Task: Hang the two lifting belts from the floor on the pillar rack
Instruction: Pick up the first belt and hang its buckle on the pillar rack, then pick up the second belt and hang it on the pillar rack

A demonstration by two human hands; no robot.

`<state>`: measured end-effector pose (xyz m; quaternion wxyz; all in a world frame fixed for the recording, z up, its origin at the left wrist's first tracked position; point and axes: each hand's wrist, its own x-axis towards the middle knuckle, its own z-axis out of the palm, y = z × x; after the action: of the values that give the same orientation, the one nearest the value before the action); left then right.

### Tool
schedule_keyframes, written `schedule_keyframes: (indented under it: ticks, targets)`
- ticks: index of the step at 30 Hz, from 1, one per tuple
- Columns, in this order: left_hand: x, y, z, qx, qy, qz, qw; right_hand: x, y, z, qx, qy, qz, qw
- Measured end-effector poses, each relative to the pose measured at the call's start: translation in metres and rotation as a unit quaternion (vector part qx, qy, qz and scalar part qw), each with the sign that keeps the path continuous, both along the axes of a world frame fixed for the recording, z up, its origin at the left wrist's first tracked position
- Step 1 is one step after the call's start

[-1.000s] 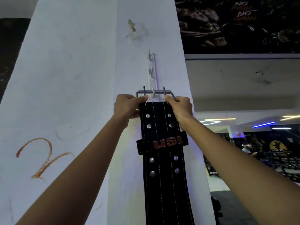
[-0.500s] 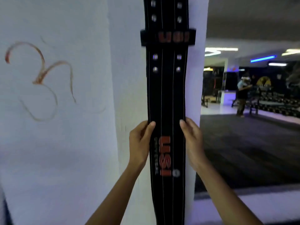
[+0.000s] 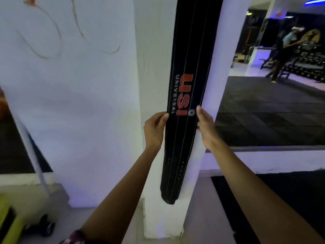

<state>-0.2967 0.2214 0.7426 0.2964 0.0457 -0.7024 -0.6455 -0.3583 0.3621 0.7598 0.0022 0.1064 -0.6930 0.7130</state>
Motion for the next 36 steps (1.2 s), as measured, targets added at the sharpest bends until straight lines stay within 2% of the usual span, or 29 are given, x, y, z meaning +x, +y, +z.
schedule_keyframes:
  ticks: [3,6,10,15,20,23,27,29,31,33,36]
  targets:
    - [0.037,-0.009,-0.054,-0.011,-0.101,0.064,0.993,0.028,0.007,-0.053,0.022,-0.035,-0.024,0.999]
    - [0.101,-0.023,-0.130,0.034,-0.213,0.094,0.972,0.070,0.017,-0.130,0.113,-0.108,0.057,0.986]
    - [0.205,-0.042,-0.212,0.089,-0.360,0.119,0.921,0.133,0.006,-0.204,0.170,-0.191,0.118,0.959]
    - [0.327,-0.069,-0.256,0.123,-0.452,0.161,0.868,0.210,-0.054,-0.254,0.225,-0.310,0.263,0.885]
    - [0.393,-0.114,-0.287,0.217,-0.477,0.228,0.820,0.259,-0.122,-0.288,0.264,-0.351,0.376,0.816]
    - [0.401,-0.147,-0.319,0.270,-0.491,0.242,0.792,0.268,-0.158,-0.323,0.296,-0.378,0.371,0.795]
    - [0.382,-0.196,-0.384,0.295,-0.527,0.223,0.765,0.258,-0.200,-0.377,0.307,-0.407,0.326,0.796]
    - [0.360,-0.223,-0.468,0.302,-0.541,0.214,0.755,0.242,-0.229,-0.458,0.348,-0.396,0.333,0.782]
    - [0.346,-0.226,-0.487,0.324,-0.541,0.209,0.748,0.232,-0.235,-0.477,0.361,-0.388,0.326,0.783]
    - [0.316,-0.240,-0.565,0.345,-0.534,0.201,0.746,0.216,-0.259,-0.559,0.395,-0.344,0.319,0.790]
    - [0.276,-0.259,-0.730,0.386,-0.556,0.188,0.712,0.199,-0.294,-0.724,0.454,-0.299,0.339,0.768]
